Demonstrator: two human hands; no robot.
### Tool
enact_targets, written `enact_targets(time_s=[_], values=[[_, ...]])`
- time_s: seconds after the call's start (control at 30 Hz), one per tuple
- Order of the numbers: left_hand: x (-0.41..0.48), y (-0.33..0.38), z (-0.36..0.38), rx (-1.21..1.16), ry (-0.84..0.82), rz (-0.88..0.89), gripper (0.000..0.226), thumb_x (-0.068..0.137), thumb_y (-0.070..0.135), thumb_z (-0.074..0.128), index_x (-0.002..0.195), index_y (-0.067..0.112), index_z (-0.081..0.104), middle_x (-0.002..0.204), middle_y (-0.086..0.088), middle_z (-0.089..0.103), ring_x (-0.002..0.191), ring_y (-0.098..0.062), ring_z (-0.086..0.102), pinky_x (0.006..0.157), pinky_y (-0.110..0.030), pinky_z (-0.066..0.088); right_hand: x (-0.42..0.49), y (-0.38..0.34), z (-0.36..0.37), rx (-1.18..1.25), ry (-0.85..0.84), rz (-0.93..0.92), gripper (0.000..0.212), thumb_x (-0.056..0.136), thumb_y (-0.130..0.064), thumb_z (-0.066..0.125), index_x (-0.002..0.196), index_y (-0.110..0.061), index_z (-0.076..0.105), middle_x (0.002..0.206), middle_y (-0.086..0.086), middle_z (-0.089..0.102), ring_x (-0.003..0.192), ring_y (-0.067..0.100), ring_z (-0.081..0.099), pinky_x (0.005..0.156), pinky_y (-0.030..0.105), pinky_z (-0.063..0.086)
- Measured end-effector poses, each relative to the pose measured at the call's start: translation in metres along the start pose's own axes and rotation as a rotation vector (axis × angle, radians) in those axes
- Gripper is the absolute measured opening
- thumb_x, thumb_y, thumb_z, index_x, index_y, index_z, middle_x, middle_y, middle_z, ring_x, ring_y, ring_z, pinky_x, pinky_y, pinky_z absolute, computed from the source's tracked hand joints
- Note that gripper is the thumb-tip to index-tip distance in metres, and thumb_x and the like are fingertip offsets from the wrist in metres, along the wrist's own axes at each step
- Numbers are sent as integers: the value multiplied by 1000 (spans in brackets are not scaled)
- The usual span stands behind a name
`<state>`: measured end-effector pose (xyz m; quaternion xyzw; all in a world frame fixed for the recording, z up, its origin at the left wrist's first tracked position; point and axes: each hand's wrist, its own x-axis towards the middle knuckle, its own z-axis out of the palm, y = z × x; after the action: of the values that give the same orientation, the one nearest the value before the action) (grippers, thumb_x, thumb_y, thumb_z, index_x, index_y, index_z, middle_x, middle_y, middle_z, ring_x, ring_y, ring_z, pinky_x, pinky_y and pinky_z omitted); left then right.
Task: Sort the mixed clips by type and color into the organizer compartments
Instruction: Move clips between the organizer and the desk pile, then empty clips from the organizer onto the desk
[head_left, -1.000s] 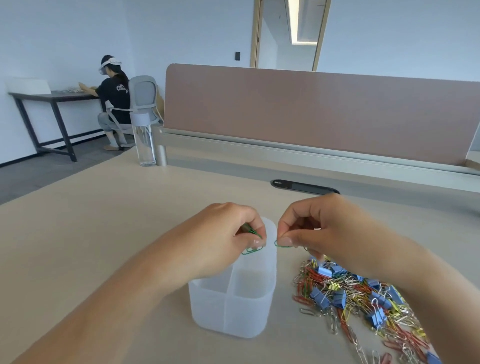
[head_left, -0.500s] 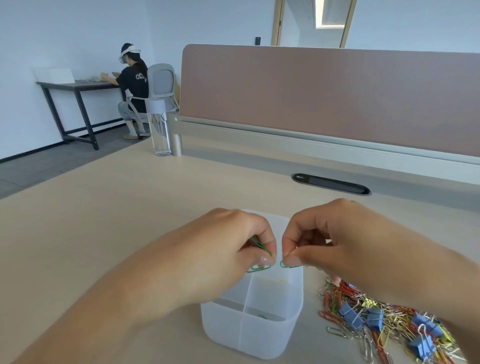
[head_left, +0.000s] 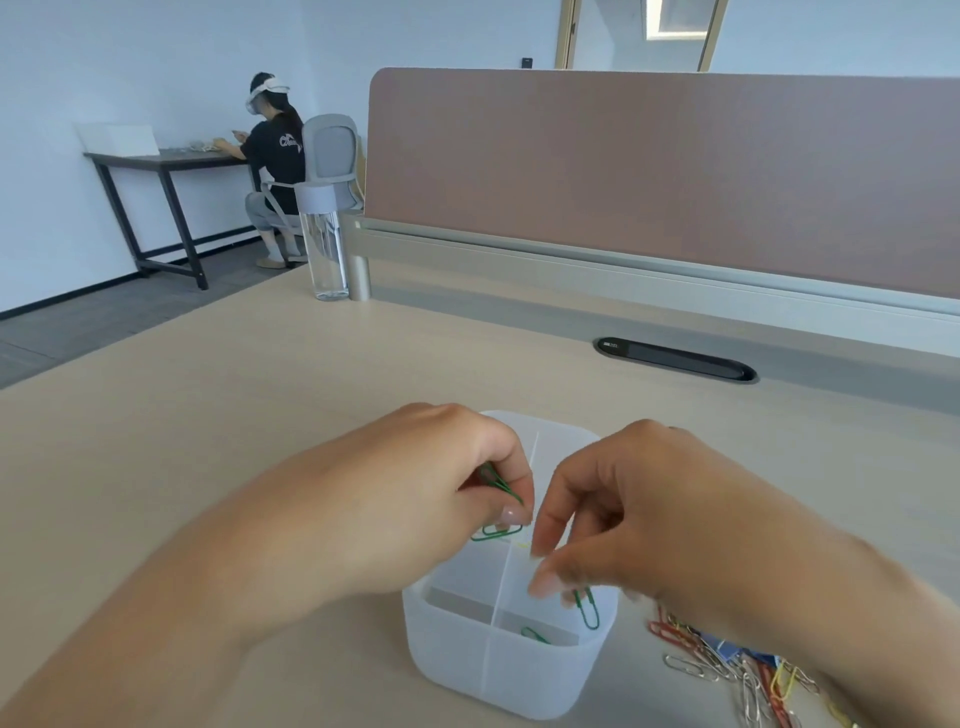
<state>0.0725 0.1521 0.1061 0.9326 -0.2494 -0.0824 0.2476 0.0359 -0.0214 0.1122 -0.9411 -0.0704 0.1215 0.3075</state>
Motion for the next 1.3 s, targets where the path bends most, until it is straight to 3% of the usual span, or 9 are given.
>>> enact_targets(time_s=[0.13,0.23,0.3,0.53,0.7,0.77,0.97,1.13,1.3], values=[[-1,0,-1,-60,-11,12,12,91,31,64,79,34,66,71,23,63,53,0,49,50,-11,36,-6,4,-10,15,-34,41,14,81,-39,72,79,-25,71,70,-18,72,40,8,54,59,26,54],[-2,3,1,-108,-48,38,11,90,31,64,81,36,67,80,15,67,57,-4,52,59,-20,46,-10,7,-21,26,-83,52,15,91,-33,63,80,-24,69,76,-24,72,41,9,57,49,10,40],[-3,8,5,-104,-65,51,10,91,32,64,82,35,67,80,14,66,55,-1,49,53,-14,40,-11,10,-26,35,-88,49,16,93,-30,61,80,-22,68,78,-23,73,43,10,58,41,6,33],[-2,15,8,-88,-74,78,5,75,46,76,79,46,74,63,19,56,57,3,46,51,-10,34,-9,15,-25,41,-101,28,15,95,-28,59,85,-21,68,82,-20,74,48,11,64,41,13,39],[-1,10,11,-69,-61,89,9,73,60,71,81,56,71,67,3,55,61,-15,45,58,-32,42,-8,16,-23,-2,-87,-17,13,93,-32,60,84,-24,65,80,-22,73,47,9,60,58,19,44],[2,9,11,-66,-90,104,12,72,62,70,82,55,71,80,-6,63,70,-27,50,62,-41,48,-7,17,-23,-2,-81,-27,14,94,-33,60,85,-24,64,81,-21,73,47,9,60,54,15,41],[4,16,8,-132,-104,106,11,72,50,78,78,41,76,50,11,43,52,-8,34,53,-24,29,-20,18,-26,133,-12,-24,11,96,-27,58,89,-23,66,84,-17,75,48,13,62,47,24,40],[4,37,10,-229,23,167,21,73,41,81,83,31,65,77,15,67,60,0,54,59,-19,39,-51,22,-40,180,106,-41,6,92,-23,64,89,-22,69,64,-12,71,45,14,59,45,24,38],[0,79,47,-285,56,247,25,86,37,71,98,33,49,94,13,65,77,-4,60,67,-24,49,-81,47,-49,189,225,-2,6,85,-25,73,79,-25,73,60,-4,70,43,14,55,48,24,38]])
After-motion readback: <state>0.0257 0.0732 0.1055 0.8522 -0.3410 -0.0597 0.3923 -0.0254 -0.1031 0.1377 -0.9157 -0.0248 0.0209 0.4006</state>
